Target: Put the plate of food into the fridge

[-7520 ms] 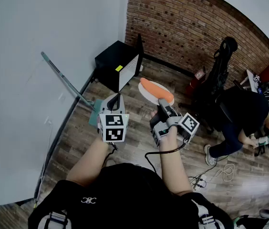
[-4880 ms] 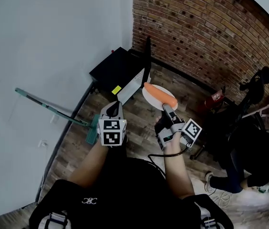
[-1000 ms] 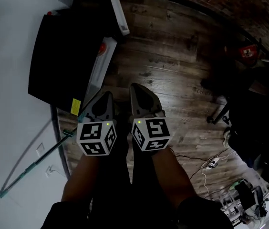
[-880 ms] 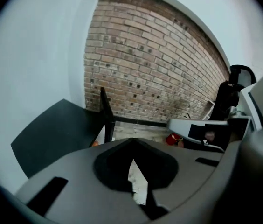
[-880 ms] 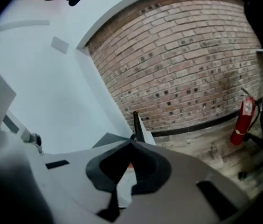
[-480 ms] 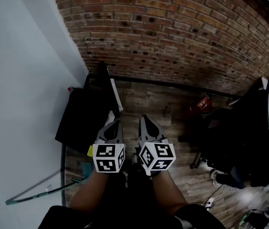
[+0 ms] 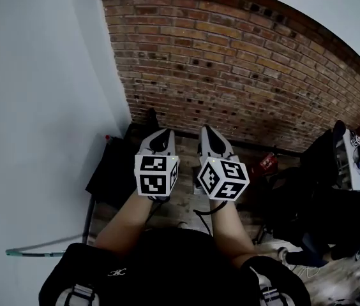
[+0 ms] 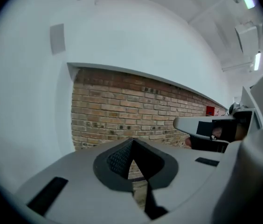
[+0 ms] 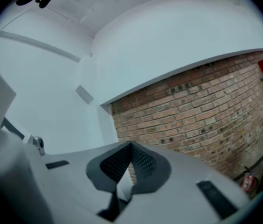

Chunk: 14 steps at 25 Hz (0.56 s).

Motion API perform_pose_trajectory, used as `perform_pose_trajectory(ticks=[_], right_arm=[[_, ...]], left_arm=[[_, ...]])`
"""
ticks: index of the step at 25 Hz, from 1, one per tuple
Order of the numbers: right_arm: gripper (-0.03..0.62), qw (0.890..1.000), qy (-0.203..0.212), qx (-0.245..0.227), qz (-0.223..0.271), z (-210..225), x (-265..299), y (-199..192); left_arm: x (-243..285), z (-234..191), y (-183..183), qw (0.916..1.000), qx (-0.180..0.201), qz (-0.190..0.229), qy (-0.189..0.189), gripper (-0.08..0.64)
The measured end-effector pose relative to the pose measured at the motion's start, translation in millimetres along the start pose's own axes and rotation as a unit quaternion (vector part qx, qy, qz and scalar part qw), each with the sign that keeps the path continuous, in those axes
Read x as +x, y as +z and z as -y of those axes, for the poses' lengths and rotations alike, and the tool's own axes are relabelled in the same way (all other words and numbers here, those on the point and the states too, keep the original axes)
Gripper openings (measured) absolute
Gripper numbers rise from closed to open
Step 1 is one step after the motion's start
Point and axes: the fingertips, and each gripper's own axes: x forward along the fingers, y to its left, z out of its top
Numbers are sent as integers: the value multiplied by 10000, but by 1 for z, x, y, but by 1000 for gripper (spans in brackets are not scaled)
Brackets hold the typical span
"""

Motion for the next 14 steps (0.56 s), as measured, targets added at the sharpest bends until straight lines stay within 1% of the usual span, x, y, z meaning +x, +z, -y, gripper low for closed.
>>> perform_pose_trajectory(ticks=[2,5,14], right_arm=[[12,9999,73,-51,87,-6,2,11],[12,9997,179,-36,137,-12,7,18],[12,9992,378,-9,92,-28,22,11]], left_arm=[[-3,-4,8,10000,-5,72,44,-5],[-6,-9,13,9999,7,105,107,-5],[-4,-29,12,9998,-10,57,215,-5]])
